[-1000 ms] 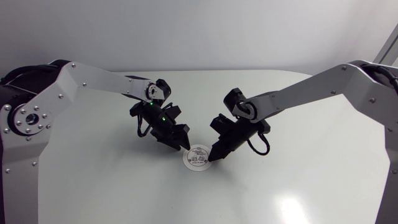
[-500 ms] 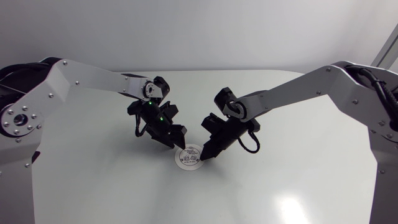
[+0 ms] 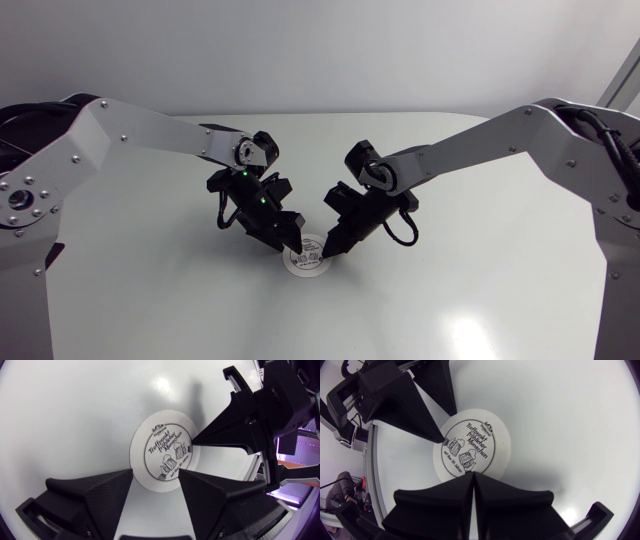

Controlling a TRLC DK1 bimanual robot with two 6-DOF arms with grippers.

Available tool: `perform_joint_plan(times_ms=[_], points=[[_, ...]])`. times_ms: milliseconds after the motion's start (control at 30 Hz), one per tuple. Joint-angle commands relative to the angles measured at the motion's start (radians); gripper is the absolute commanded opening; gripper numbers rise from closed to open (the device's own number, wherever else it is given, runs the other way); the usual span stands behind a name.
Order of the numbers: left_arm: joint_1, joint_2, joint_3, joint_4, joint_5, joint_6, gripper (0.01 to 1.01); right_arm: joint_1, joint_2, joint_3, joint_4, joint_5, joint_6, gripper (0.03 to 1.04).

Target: Turn the coaster over.

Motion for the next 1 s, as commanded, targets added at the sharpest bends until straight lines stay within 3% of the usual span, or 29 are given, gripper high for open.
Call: perform_joint_plan(times_ms=[0, 300, 733, 967], points=[[-0.022, 0.021, -0.039, -0.019, 0.058, -0.015, 0.646, 0.011, 0.051, -0.038, 0.008, 0.021, 0.009, 0.05], [0.018, 0.007, -0.033, -0.014, 0.221, -0.004, 0.646, 0.016, 0.043, -0.055, 0.014, 0.021, 0.011, 0.05], [0.073, -0.034, -0.027, 0.017, 0.117, 0.010, 0.646, 0.003, -0.047, -0.096, 0.003, 0.024, 0.006, 0.05], [0.096, -0.045, -0.045, 0.027, 0.115, 0.023, 0.646, 0.030, 0.057, 0.014, 0.011, 0.047, 0.023, 0.05]])
